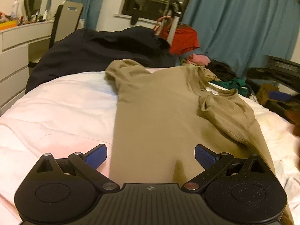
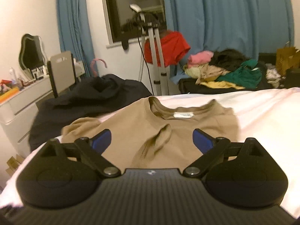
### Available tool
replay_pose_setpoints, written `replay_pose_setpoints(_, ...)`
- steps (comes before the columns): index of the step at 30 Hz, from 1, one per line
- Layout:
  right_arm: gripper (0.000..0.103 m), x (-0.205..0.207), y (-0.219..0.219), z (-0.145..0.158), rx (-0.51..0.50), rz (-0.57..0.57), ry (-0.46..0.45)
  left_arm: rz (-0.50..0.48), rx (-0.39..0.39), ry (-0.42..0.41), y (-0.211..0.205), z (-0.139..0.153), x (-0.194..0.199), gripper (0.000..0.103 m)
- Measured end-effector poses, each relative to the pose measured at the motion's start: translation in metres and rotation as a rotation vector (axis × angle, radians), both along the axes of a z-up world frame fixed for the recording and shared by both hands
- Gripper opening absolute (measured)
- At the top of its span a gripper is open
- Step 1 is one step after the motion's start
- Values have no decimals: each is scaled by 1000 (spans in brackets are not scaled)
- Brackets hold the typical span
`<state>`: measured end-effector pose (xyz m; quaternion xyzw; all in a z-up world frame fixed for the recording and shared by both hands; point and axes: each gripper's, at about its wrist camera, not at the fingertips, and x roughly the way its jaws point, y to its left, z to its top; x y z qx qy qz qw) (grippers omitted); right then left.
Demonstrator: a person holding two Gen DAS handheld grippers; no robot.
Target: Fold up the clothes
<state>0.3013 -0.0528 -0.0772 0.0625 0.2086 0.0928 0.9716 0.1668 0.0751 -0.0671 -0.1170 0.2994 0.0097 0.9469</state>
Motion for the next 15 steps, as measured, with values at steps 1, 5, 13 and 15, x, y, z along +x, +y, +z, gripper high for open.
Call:
replay_pose_setpoints(1, 95, -23, -6, 3, 9, -9, -7, -9, 8, -3, -3, 1, -2, 101)
replay_pose_setpoints(5, 95, -109, -31, 2, 58, -52, 10, -44, 32, -9, -14, 4, -15, 101)
replay_pose_setpoints(13, 95, -198, -90, -1, 207, -214, 14, -97, 43, 7, -35, 12, -51, 101)
replay_pose_setpoints(15, 95, -202, -105, 2, 224, -240, -14, -127, 55, 9, -44, 14, -62, 101)
